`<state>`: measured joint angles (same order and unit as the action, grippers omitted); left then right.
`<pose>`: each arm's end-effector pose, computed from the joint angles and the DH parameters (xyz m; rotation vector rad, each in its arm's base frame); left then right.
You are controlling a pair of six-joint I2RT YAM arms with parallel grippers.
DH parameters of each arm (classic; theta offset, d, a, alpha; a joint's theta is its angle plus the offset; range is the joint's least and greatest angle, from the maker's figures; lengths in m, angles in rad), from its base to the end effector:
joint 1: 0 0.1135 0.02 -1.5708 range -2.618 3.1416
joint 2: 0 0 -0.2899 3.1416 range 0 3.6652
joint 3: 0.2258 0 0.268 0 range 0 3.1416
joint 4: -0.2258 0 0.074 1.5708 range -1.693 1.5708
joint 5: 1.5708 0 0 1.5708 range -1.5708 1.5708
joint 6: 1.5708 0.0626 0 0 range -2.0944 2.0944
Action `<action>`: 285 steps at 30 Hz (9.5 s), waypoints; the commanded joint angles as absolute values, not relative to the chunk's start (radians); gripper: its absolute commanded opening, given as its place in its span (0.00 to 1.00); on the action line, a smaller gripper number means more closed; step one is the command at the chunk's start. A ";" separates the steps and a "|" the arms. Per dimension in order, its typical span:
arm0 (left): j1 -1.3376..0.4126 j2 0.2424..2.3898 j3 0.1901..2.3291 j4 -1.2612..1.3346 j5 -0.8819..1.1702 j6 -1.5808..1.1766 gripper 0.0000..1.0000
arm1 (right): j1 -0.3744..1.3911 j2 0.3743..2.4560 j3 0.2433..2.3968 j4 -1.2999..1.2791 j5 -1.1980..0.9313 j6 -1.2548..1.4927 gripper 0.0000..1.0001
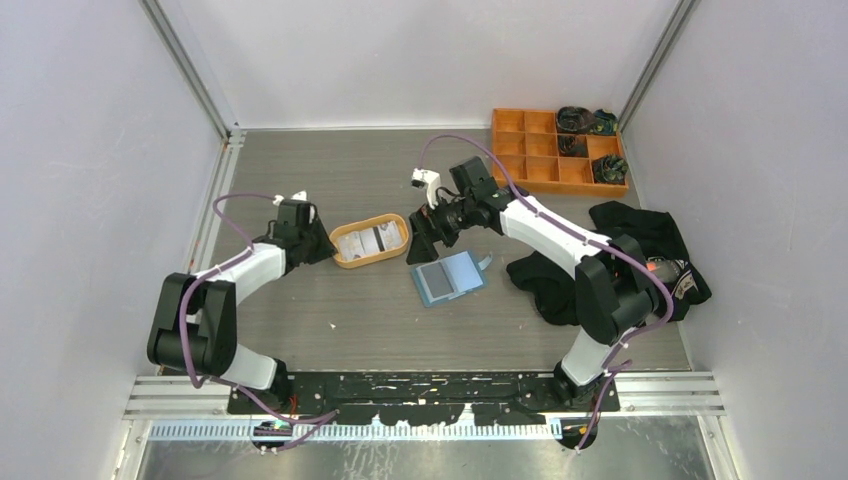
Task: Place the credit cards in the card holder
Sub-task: Turn over the card holder at the center of the board, then pick up the credit card from the storage box.
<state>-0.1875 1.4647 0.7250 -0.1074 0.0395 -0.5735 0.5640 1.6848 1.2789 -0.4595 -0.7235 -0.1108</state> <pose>0.3072 -0.0608 0.1677 -0.4529 2.4135 -0.3902 0.3117 0.2462 0.2615 -1.1108 2.1557 1.0843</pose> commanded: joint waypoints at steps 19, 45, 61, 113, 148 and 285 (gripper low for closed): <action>-0.527 0.887 0.476 -0.428 -0.296 -1.019 0.00 | 0.677 1.811 1.308 -0.262 -0.755 0.347 0.75; -0.787 0.903 0.422 -0.396 -0.472 -1.349 0.01 | 0.828 1.985 1.367 -0.340 -0.416 0.502 0.66; -0.820 0.914 0.433 -0.393 -0.486 -1.351 0.02 | 0.826 1.957 1.329 -0.189 -0.652 0.627 0.56; -0.833 0.908 0.434 -0.396 -0.506 -1.353 0.04 | 0.831 2.025 1.403 -0.380 -0.493 0.450 0.33; -0.833 0.810 0.423 -0.387 -0.486 -1.251 0.26 | 0.715 2.049 1.357 -0.287 -0.727 0.529 0.07; -0.807 1.504 0.325 1.132 0.283 -0.785 0.52 | 0.242 1.398 1.214 -0.871 -1.098 -0.403 0.01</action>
<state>-0.7986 1.6135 0.3431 1.2739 0.4023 -0.8585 0.2768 1.4014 1.1858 -0.8478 -1.1046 -0.3672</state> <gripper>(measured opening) 0.507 0.037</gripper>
